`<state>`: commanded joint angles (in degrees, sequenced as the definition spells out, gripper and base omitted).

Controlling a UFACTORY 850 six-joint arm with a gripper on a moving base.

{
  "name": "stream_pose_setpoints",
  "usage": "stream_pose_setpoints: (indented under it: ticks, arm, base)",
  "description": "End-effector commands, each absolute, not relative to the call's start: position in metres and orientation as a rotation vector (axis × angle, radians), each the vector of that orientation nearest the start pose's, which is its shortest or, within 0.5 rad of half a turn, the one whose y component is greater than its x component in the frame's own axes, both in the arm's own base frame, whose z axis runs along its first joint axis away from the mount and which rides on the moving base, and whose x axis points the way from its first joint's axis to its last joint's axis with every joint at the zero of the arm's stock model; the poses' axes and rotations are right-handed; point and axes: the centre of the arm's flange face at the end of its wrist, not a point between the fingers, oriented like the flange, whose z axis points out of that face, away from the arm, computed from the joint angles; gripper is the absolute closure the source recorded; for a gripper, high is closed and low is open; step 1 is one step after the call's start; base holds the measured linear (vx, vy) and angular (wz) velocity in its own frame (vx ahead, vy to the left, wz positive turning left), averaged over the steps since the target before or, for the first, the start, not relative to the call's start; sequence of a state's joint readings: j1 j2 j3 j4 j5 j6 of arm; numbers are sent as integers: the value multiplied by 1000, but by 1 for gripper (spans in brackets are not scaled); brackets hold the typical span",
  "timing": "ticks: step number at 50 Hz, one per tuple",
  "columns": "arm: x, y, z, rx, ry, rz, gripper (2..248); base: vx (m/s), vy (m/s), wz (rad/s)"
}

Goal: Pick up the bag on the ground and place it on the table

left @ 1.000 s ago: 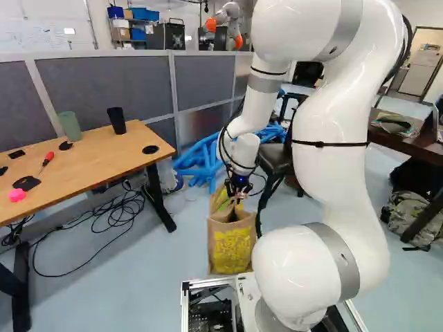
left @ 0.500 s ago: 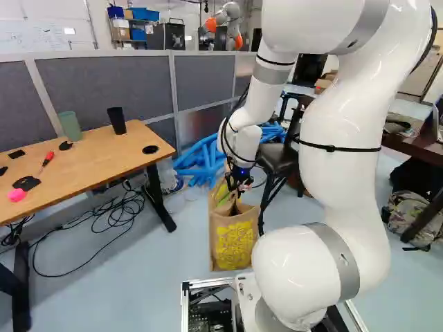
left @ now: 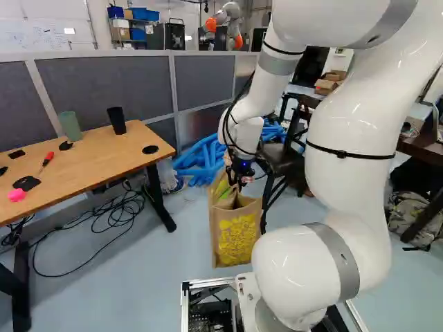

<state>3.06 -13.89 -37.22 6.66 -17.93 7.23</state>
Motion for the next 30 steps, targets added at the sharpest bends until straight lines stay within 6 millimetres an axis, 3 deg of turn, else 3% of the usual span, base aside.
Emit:
stream_pose_setpoints:
  ticks: [30]
  arm:
    - [422,24,365,-3055,276,-268,227]
  base:
    - [0,0,0]
